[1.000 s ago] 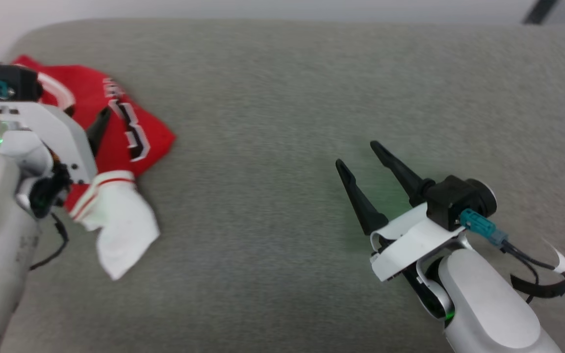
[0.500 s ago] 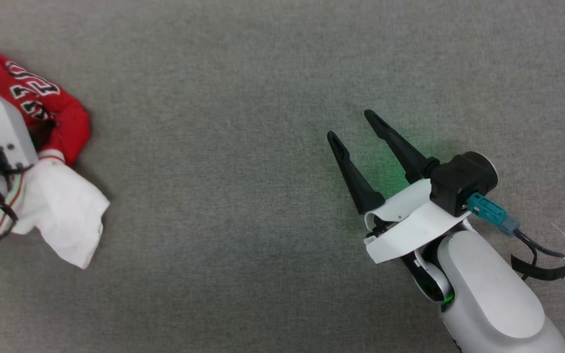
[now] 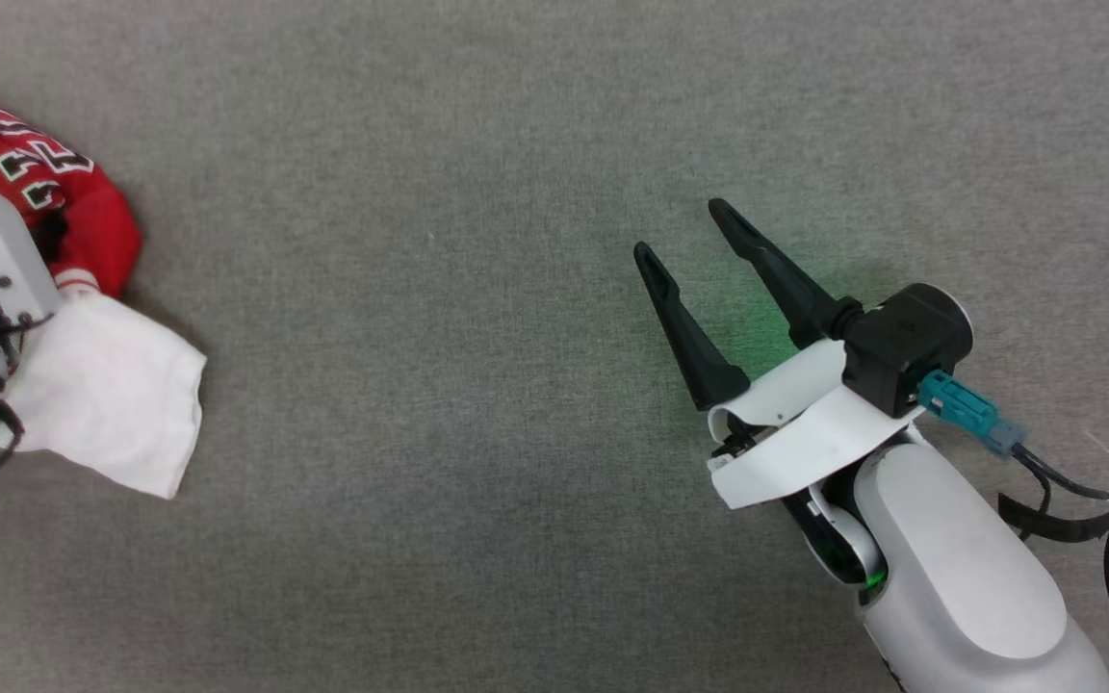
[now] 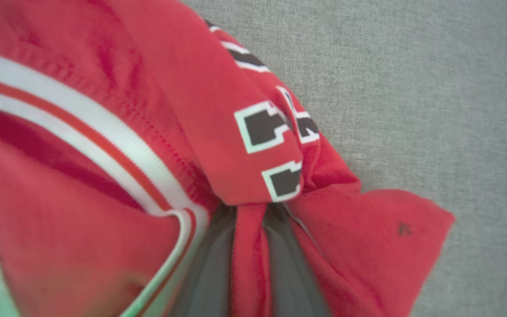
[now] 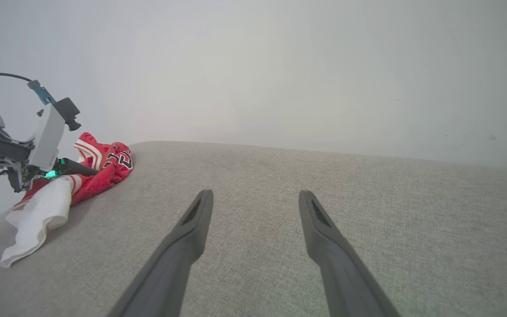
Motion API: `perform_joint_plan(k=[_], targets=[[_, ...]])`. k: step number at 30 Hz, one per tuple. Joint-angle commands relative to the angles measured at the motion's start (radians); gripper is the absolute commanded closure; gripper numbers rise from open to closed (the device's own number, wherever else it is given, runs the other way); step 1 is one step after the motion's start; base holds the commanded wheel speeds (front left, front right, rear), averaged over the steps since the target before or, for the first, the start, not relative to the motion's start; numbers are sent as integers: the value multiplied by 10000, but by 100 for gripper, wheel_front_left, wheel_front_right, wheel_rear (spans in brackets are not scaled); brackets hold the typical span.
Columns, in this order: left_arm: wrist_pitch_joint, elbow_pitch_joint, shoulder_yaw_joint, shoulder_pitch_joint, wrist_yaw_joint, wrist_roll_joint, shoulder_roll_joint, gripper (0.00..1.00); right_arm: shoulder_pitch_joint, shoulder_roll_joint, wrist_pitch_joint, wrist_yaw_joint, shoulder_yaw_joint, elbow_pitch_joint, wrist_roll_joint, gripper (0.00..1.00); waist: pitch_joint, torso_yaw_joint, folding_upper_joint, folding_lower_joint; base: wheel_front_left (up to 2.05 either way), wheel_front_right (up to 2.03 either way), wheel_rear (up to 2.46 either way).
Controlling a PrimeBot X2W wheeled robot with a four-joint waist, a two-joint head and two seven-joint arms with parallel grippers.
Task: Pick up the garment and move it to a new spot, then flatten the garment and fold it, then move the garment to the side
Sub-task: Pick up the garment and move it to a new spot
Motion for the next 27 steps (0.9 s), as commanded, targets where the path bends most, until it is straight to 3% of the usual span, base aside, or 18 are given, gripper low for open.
perform_joint_plan(k=[1,7,11,22,27], targets=[[-160,37,-276,481,23,112,-577,100,105,22,-7,-10,-55,51,77,0,-379,90,0,0,0,0,0],[-1278,-1081,-617,84,-7,-64,-361,100,574,103,-7,-10,-349,152,244,0,-1196,82,0,0,0,0,0],[-1529,-2104,-1365,-238,20,183,-247,100,971,186,-7,-10,-668,155,298,0,-1623,-107,0,0,0,0,0],[-2081,-5574,-4980,-1848,22,1353,-42,100,1728,450,-7,-10,-1787,-224,429,0,-1684,-1597,0,0,0,0,0],[-2438,-6203,-6322,-2747,23,1629,70,100,1804,534,-7,-10,-2139,-454,486,0,-1426,-2346,0,0,0,0,0]])
